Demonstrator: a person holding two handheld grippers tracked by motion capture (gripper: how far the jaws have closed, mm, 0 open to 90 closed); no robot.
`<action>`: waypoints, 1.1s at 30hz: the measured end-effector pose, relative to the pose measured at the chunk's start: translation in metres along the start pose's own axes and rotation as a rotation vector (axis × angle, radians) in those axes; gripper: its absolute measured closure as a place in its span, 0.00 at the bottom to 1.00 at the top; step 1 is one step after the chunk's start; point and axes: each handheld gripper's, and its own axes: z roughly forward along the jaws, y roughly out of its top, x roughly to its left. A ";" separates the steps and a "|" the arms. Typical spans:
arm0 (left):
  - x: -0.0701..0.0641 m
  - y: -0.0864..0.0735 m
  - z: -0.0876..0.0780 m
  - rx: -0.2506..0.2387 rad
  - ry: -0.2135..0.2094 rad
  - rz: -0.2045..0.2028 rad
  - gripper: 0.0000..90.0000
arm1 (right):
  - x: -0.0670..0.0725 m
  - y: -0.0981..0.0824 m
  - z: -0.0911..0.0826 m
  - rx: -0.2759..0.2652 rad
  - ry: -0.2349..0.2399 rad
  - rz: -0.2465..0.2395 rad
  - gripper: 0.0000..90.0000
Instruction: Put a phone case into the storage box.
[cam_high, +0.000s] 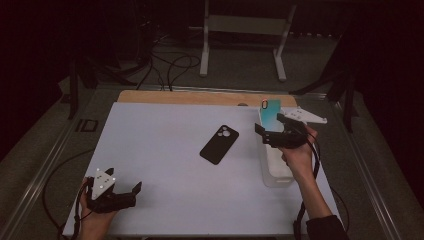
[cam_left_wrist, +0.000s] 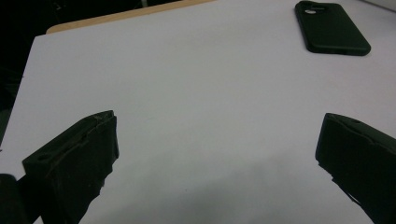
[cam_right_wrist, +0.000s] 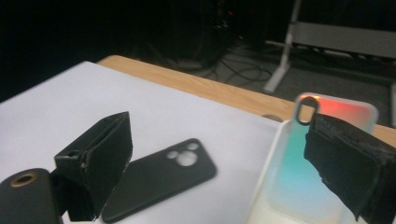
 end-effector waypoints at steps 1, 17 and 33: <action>0.000 0.001 -0.001 -0.008 -0.004 -0.004 0.00 | 0.008 -0.007 -0.010 -0.021 0.023 -0.014 0.09; -0.004 0.012 -0.005 -0.044 -0.020 0.000 0.00 | 0.028 -0.067 -0.052 -0.094 0.037 -0.026 0.09; -0.006 0.017 -0.008 -0.057 -0.019 0.009 0.00 | 0.037 -0.110 -0.065 -0.135 0.026 -0.019 0.09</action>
